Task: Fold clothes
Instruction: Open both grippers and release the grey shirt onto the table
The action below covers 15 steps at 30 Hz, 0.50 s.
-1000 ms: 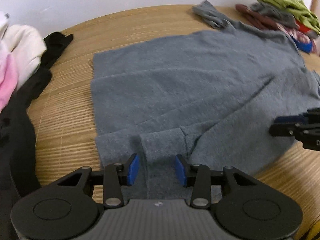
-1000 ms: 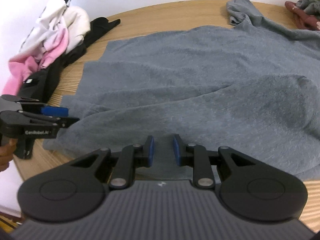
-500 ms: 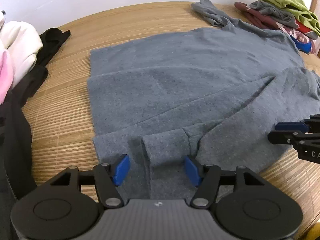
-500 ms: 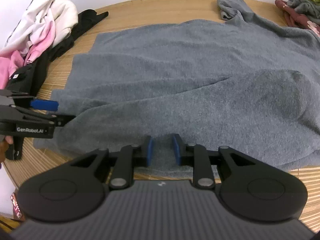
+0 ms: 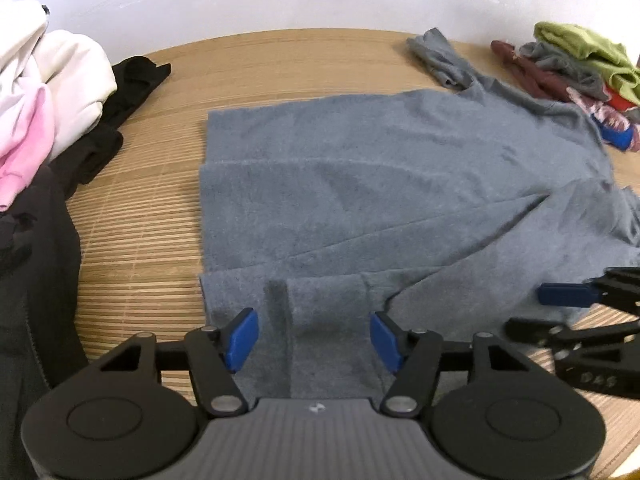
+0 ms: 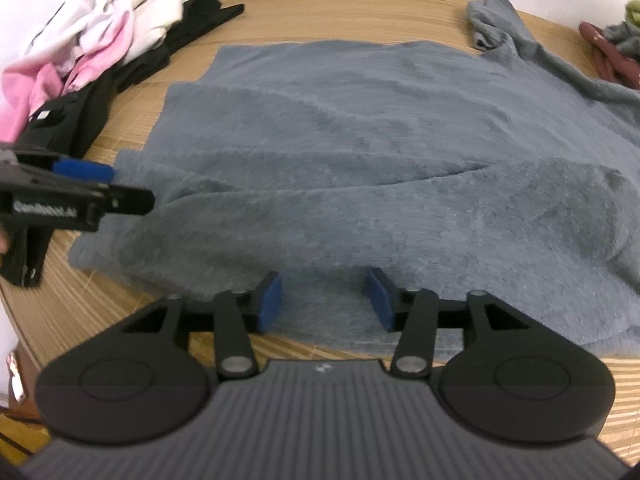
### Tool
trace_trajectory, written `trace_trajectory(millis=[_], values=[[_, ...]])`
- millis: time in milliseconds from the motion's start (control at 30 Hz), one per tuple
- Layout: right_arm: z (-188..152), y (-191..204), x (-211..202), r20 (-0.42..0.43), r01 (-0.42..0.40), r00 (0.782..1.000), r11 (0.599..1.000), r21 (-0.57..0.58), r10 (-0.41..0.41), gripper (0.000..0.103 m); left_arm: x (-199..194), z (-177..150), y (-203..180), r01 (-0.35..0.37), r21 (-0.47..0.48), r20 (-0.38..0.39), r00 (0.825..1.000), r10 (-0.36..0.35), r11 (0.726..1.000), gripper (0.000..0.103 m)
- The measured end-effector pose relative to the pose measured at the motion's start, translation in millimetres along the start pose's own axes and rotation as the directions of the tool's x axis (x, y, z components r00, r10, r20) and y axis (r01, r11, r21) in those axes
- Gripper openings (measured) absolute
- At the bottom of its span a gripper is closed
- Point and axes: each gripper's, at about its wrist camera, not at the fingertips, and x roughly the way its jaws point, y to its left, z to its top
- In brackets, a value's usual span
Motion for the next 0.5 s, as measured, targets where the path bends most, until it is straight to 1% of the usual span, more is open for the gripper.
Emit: trace_trajectory(millis=[33, 100, 200, 233, 267, 300, 333, 400, 433, 500], values=[[0.1, 1.0, 0.2, 0.000, -0.002, 1.000, 1.000, -0.005, 0.002, 0.056, -0.4, 0.0, -1.7, -0.009, 0.006, 0.000, 1.000, 0.009, 1.000, 0.064], [0.1, 2.4, 0.5, 0.001, -0.004, 1.000, 1.000, -0.016, 0.004, 0.057, 1.9, -0.5, -4.7, -0.031, 0.019, -0.009, 0.999, 0.031, 0.999, 0.064], [-0.1, 2.6, 0.4, 0.003, -0.008, 1.000, 1.000, -0.029, 0.008, 0.058, 4.7, -1.7, -4.3, -0.029, -0.005, -0.020, 0.999, 0.029, 1.000, 0.064], [-0.6, 1.9, 0.2, 0.005, -0.012, 1.000, 0.999, -0.030, 0.012, 0.058, 4.4, -1.7, -1.8, -0.033, -0.035, -0.012, 0.999, 0.033, 0.999, 0.062], [-1.0, 1.1, 0.0, 0.007, -0.016, 1.000, 0.999, -0.031, 0.016, 0.058, 4.1, -1.7, 0.8, -0.037, -0.065, -0.005, 0.999, 0.037, 0.997, 0.056], [-1.6, 0.9, -0.3, 0.010, -0.019, 1.000, 0.999, -0.036, 0.020, 0.058, 5.3, -1.4, 3.9, -0.043, -0.097, -0.006, 0.999, 0.043, 0.994, 0.052], [-2.3, 0.6, -0.6, 0.012, -0.022, 1.000, 0.999, -0.041, 0.023, 0.058, 6.7, -0.6, 8.6, -0.035, -0.133, -0.010, 0.999, 0.034, 0.991, 0.048], [-3.9, 0.4, -1.0, 0.018, -0.027, 0.999, 0.998, -0.055, 0.028, 0.058, 9.0, -0.5, 16.7, 0.019, -0.176, -0.013, 1.000, -0.022, 0.984, 0.048], [-4.8, 0.5, -1.2, 0.022, -0.029, 0.999, 0.998, -0.064, 0.031, 0.058, 9.5, -1.1, 18.6, 0.041, -0.183, -0.012, 0.999, -0.044, 0.982, 0.048], [-5.7, 0.5, -1.5, 0.028, -0.036, 0.999, 0.997, -0.075, 0.038, 0.059, 10.7, -0.9, 17.7, 0.048, -0.177, 0.000, 0.999, -0.048, 0.983, 0.048]])
